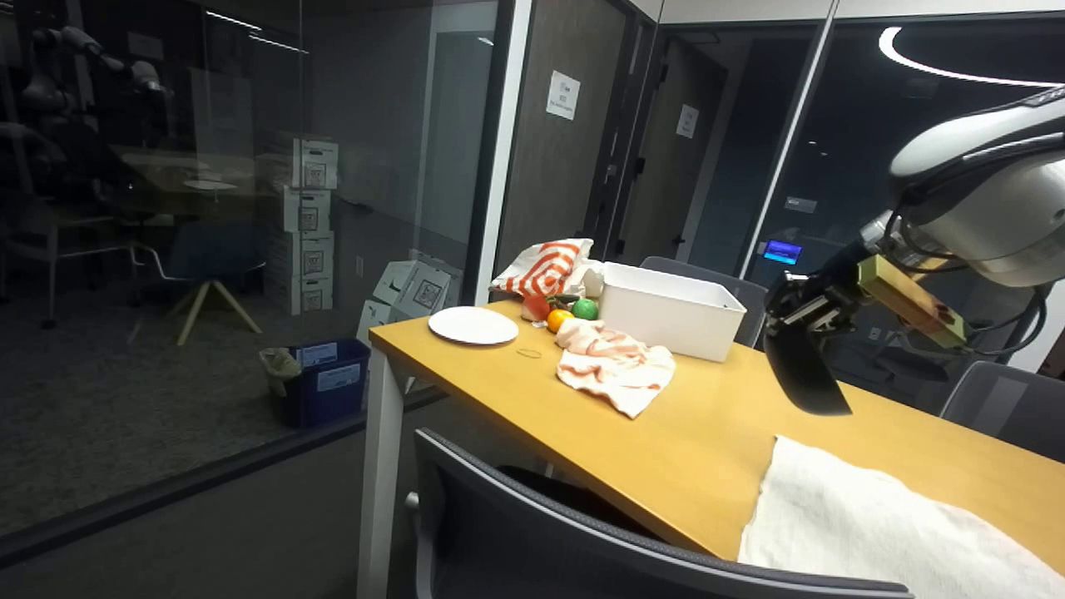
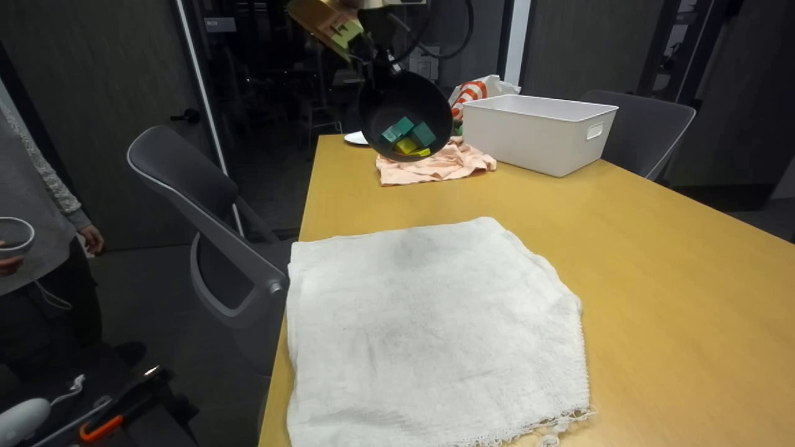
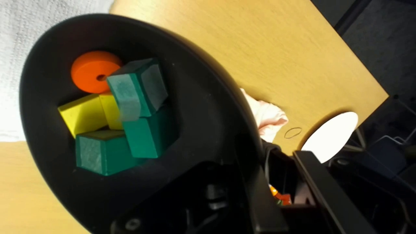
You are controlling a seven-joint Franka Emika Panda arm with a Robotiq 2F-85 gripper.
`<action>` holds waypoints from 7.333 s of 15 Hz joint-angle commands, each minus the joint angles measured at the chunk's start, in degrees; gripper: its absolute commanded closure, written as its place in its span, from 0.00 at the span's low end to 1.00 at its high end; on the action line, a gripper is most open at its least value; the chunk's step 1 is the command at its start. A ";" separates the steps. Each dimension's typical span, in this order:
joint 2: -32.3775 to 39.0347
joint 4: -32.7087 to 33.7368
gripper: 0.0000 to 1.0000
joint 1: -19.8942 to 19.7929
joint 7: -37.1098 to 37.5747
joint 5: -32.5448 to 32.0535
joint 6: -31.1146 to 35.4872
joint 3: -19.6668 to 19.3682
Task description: Pour the blocks from the bowl onto the towel and cover the blocks with the towel
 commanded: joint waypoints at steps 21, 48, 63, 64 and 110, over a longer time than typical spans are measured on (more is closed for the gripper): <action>-2.39 -7.17 0.94 -6.31 -43.53 37.27 -26.71 -12.30; 10.84 1.81 0.94 -15.30 -53.07 52.38 -57.92 -16.14; 11.46 4.23 0.94 -8.47 -52.09 48.07 -52.20 -13.66; 11.14 4.62 0.95 -6.57 -51.94 47.10 -48.33 -12.41; 22.30 17.68 0.00 0.36 -4.20 -22.81 5.64 -3.01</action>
